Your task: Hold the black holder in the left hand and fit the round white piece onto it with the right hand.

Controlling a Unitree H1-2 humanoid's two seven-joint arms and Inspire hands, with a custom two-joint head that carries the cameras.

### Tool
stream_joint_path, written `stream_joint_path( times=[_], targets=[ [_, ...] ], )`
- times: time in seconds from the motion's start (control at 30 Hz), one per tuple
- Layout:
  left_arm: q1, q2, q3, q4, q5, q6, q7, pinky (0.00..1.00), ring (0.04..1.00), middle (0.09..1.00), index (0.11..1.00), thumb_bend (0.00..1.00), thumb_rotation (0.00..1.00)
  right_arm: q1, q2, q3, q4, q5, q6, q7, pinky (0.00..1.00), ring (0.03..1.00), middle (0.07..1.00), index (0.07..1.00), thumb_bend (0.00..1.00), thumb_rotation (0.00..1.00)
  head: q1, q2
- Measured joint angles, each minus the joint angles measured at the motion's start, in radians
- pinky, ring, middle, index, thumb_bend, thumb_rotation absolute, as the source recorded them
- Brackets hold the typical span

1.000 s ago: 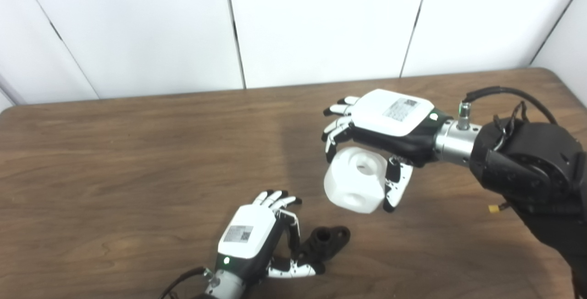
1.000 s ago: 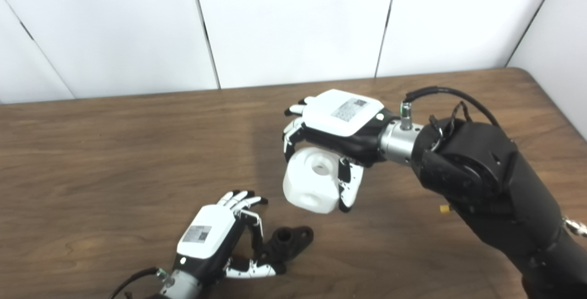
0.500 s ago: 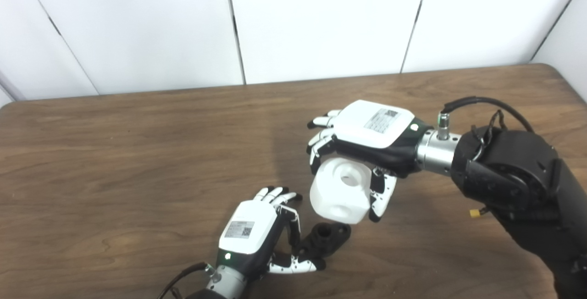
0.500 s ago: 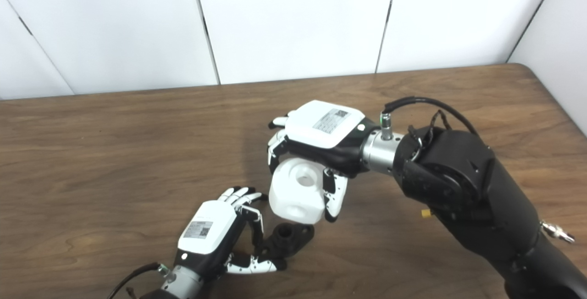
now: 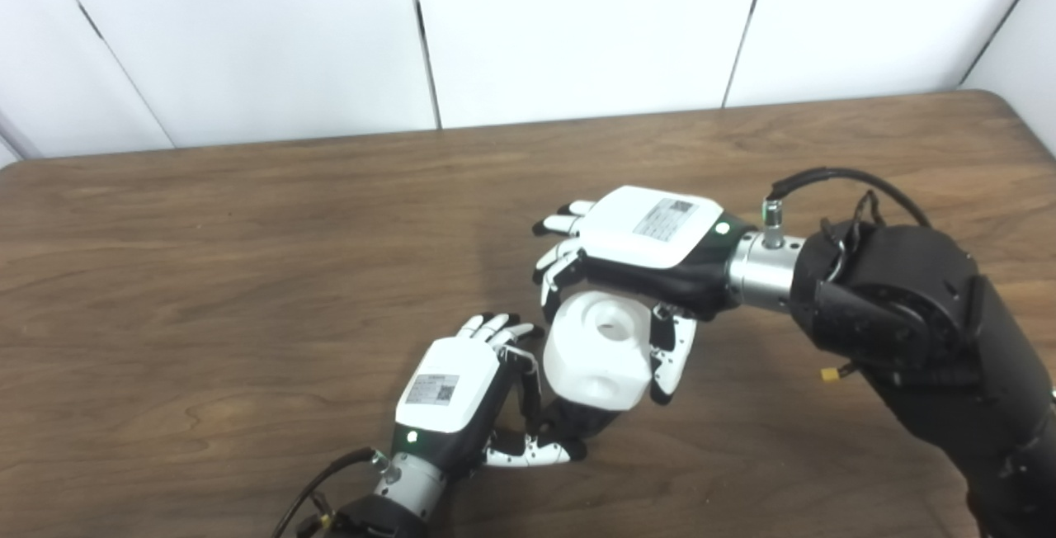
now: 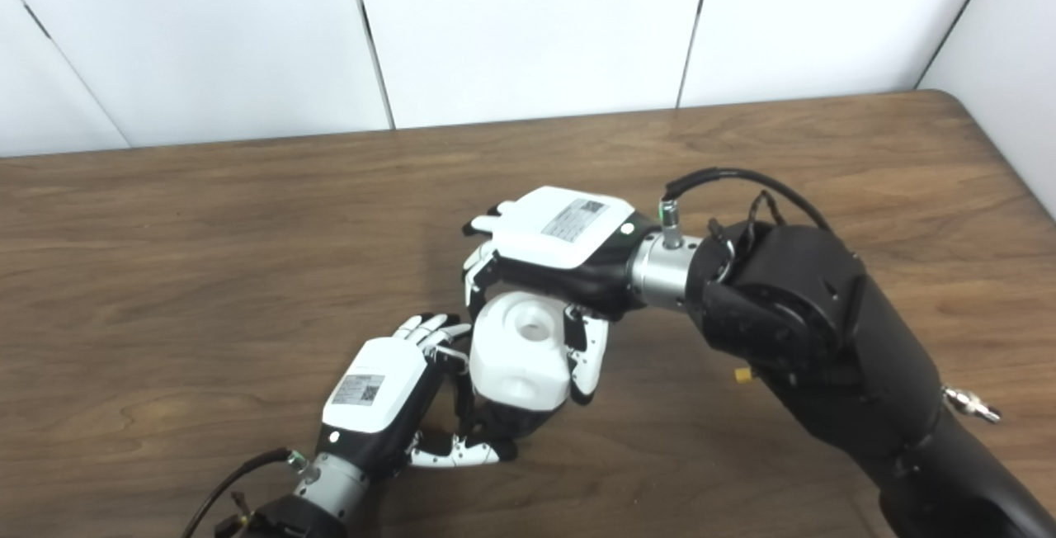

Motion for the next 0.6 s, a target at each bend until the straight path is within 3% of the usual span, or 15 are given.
stream_joint_path(
  times=[0.6],
  targets=[
    [-0.004, -0.008, -0.011, -0.004, 0.018, 0.024, -0.005, 0.94, 0.912, 0.825, 0.490, 0.51, 0.05, 0.005, 0.002, 0.028, 0.025, -0.063, -0.114, -0.006, 1.00, 0.983, 0.847, 0.482, 0.52, 0.13, 0.002, 0.005]
  ],
)
